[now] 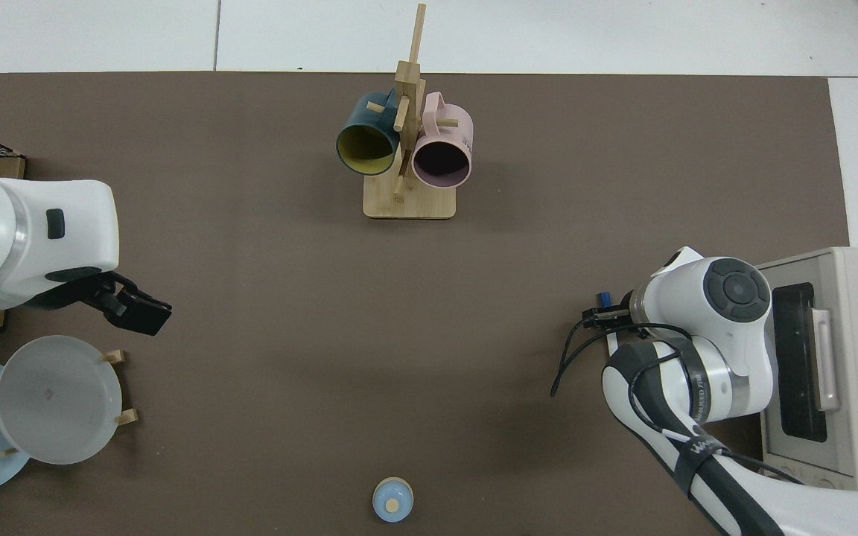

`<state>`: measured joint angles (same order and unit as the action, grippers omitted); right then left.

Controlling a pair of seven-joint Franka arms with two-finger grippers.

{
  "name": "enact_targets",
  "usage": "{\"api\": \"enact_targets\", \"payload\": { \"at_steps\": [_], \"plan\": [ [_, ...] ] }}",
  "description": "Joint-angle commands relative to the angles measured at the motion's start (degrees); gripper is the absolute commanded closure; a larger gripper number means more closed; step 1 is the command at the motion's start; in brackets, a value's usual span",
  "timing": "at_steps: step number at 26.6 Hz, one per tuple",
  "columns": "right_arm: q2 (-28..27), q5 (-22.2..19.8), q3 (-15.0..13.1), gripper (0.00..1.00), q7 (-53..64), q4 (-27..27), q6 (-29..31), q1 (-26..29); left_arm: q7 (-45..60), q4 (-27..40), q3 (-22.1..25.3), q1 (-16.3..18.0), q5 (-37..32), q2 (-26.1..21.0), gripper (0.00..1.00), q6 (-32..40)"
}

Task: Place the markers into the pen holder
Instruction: 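Grasp the white marker with the right gripper while the left gripper advances, then lift the marker with the right gripper toward the mugs while the left gripper approaches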

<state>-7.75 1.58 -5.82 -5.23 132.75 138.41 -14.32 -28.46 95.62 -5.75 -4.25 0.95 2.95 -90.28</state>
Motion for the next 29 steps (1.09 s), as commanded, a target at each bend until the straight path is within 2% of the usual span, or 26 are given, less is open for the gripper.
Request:
{"api": "enact_targets", "payload": {
  "at_steps": [1,5,8,13,17,23,29],
  "plan": [
    [0.01,1.15,-0.07,0.5,0.74,0.66,1.69,0.0,-7.56,1.94,0.22,-1.02,-0.86,1.44,0.0,-0.51],
    [-0.34,1.15,-0.07,0.84,0.48,0.31,1.43,0.35,-13.19,1.94,0.3,-1.2,-0.86,1.35,0.0,-0.86],
    [-0.51,1.24,-0.07,1.0,-0.22,-0.04,1.34,0.53,-18.98,1.94,0.3,-1.29,-0.86,1.09,0.0,-1.3],
    [-0.43,2.9,-0.07,1.0,-3.99,-0.74,0.55,0.26,-28.21,2.03,0.3,-1.29,-0.86,0.65,0.0,-3.06],
    [-0.08,9.22,-0.07,1.0,-8.21,-3.2,-3.48,-0.18,-33.24,1.94,0.22,-1.37,-0.86,0.56,0.0,-3.94],
    [1.06,16.52,-0.25,1.0,-18.92,-12.15,-15.7,-0.09,-38.06,2.03,-0.31,-1.37,-0.34,0.56,0.0,-3.94],
    [1.24,17.49,0.98,1.0,-32.71,-19.89,-21.15,-2.1,-42.11,1.94,-0.66,-1.37,-0.07,0.47,0.0,-3.5]
  ]
}}
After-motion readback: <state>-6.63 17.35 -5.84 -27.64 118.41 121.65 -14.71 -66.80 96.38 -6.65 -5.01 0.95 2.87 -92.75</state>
